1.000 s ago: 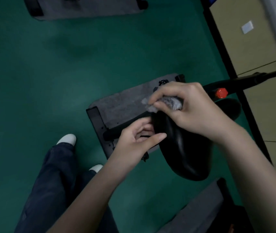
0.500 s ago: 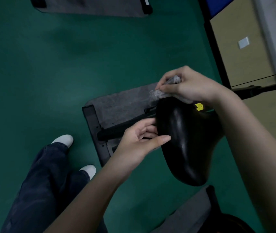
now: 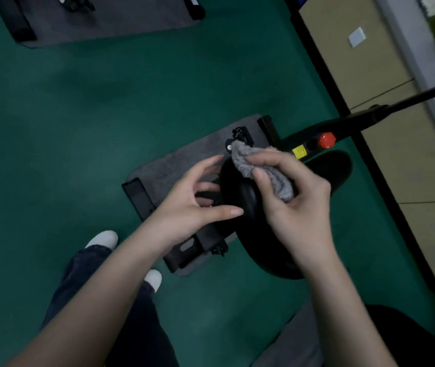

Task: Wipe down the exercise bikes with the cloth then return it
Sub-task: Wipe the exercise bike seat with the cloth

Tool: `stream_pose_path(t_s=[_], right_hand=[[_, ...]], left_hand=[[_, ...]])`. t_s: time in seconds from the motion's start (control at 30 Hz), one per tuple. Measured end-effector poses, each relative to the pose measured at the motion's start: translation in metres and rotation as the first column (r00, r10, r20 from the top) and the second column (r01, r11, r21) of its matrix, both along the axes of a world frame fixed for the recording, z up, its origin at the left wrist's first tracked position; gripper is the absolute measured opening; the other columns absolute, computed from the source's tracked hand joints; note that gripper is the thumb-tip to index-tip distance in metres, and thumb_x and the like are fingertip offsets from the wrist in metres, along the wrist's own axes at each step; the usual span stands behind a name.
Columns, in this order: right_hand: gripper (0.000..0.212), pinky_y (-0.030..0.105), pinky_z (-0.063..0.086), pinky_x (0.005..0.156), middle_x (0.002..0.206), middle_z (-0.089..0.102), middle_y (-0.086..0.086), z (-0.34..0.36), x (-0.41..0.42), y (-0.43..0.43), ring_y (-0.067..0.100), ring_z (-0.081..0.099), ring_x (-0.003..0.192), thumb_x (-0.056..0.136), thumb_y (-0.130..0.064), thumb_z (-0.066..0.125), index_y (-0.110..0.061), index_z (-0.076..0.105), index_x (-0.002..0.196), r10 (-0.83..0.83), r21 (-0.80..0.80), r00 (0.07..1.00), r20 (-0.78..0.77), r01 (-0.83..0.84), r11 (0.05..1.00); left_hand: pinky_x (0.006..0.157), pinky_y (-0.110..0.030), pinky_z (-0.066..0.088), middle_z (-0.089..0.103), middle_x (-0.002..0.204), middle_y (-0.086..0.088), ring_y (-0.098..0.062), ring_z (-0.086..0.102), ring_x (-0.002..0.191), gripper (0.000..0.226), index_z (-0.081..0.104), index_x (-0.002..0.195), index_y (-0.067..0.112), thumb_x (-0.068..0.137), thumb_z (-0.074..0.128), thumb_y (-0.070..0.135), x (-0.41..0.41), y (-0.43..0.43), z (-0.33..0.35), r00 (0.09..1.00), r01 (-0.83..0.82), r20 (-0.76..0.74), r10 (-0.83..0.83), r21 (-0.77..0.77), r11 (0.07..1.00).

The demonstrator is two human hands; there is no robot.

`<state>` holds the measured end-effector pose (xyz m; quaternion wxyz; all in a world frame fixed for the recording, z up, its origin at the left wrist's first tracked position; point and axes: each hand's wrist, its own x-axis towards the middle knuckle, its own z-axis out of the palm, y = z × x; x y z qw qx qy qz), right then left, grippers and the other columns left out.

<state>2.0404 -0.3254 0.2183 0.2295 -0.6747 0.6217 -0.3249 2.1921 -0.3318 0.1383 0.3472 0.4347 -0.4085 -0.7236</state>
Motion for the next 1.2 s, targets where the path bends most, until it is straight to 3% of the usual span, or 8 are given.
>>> stream_pose_path(t_s=[0.17, 0.33, 0.57, 0.67, 0.83, 1.0, 1.1, 1.2], right_hand=[[0.016, 0.031, 0.044, 0.102, 0.11, 0.067, 0.004, -0.013, 0.016, 0.045, 0.016, 0.059, 0.116, 0.087, 0.004, 0.065, -0.002, 0.07, 0.101, -0.094, -0.176, 0.996, -0.003, 0.092, 0.98], [0.022, 0.029, 0.04, 0.106, 0.117, 0.064, 0.006, -0.023, 0.02, 0.076, 0.019, 0.057, 0.119, 0.087, 0.003, 0.064, -0.002, 0.068, 0.108, -0.334, -0.244, 0.942, -0.042, 0.315, 0.917], [0.018, 0.027, 0.041, 0.107, 0.111, 0.065, 0.003, -0.018, 0.025, 0.099, 0.017, 0.058, 0.113, 0.092, -0.009, 0.06, -0.003, 0.068, 0.107, -0.686, -0.198, 0.727, -0.009, 0.671, 0.714], [0.018, 0.028, 0.046, 0.1, 0.107, 0.064, -0.006, -0.006, 0.035, 0.105, 0.014, 0.06, 0.108, 0.09, -0.005, 0.061, -0.008, 0.069, 0.106, -0.801, -0.097, 0.595, 0.06, 0.803, 0.589], [0.017, 0.015, 0.05, 0.079, 0.096, 0.07, -0.02, 0.023, 0.058, 0.131, -0.002, 0.065, 0.091, 0.092, -0.011, 0.061, -0.022, 0.067, 0.103, -0.915, 0.109, 0.257, 0.31, 0.947, 0.303], [0.015, 0.004, 0.044, 0.073, 0.096, 0.067, -0.028, 0.047, 0.072, 0.189, -0.009, 0.063, 0.089, 0.091, -0.011, 0.063, -0.021, 0.068, 0.101, -0.929, 0.168, 0.096, 0.356, 0.972, 0.164], [0.015, 0.006, 0.045, 0.07, 0.091, 0.07, -0.023, 0.056, 0.076, 0.234, -0.006, 0.064, 0.085, 0.09, -0.011, 0.064, -0.023, 0.068, 0.099, -0.926, 0.189, -0.035, 0.375, 0.981, 0.04], [0.014, 0.015, 0.05, 0.078, 0.096, 0.071, -0.014, 0.062, 0.08, 0.285, -0.002, 0.065, 0.09, 0.09, -0.013, 0.064, -0.024, 0.068, 0.099, -0.897, 0.218, -0.177, 0.405, 0.971, -0.093]], left_hand=[[0.093, -0.025, 0.046, 0.052, 0.132, 0.005, -0.002, 0.056, 0.112, 0.076, 0.051, 0.12, 0.046, 0.052, 0.087, 0.048, 0.008, -0.016, 0.004, 0.982, 0.116, 0.163, -0.099, -0.097, 0.989], [0.088, -0.026, 0.048, 0.052, 0.131, 0.016, 0.002, 0.056, 0.109, 0.081, 0.05, 0.12, 0.049, 0.046, 0.079, 0.063, 0.013, -0.023, 0.011, 0.941, 0.212, 0.291, -0.17, -0.118, 0.97], [0.094, -0.031, 0.048, 0.049, 0.122, 0.013, 0.005, 0.055, 0.102, 0.081, 0.054, 0.127, 0.029, 0.054, 0.068, 0.062, 0.028, -0.04, 0.036, 0.824, 0.42, 0.492, -0.283, -0.193, 0.887], [0.091, -0.031, 0.048, 0.05, 0.119, 0.009, 0.0, 0.056, 0.099, 0.058, 0.056, 0.125, 0.026, 0.071, 0.073, 0.042, 0.036, -0.048, 0.051, 0.751, 0.515, 0.593, -0.291, -0.249, 0.821], [0.087, -0.03, 0.046, 0.054, 0.112, 0.011, 0.0, 0.057, 0.094, 0.037, 0.059, 0.118, 0.028, 0.083, 0.069, 0.027, 0.036, -0.055, 0.08, 0.651, 0.674, 0.699, -0.298, -0.351, 0.65], [0.081, -0.026, 0.041, 0.057, 0.112, 0.007, -0.009, 0.057, 0.094, 0.036, 0.059, 0.123, 0.019, 0.087, 0.065, 0.022, 0.01, -0.043, 0.111, 0.537, 0.821, 0.775, -0.334, -0.39, 0.416], [0.083, -0.026, 0.041, 0.057, 0.113, 0.005, -0.011, 0.056, 0.097, 0.038, 0.059, 0.124, 0.016, 0.088, 0.064, 0.025, -0.014, -0.017, 0.128, 0.446, 0.894, 0.817, -0.366, -0.382, 0.236], [0.096, -0.034, 0.044, 0.06, 0.12, -0.001, -0.019, 0.055, 0.108, 0.042, 0.057, 0.128, 0.014, 0.089, 0.062, 0.03, -0.042, 0.023, 0.141, 0.349, 0.932, 0.853, -0.388, -0.359, 0.051]])
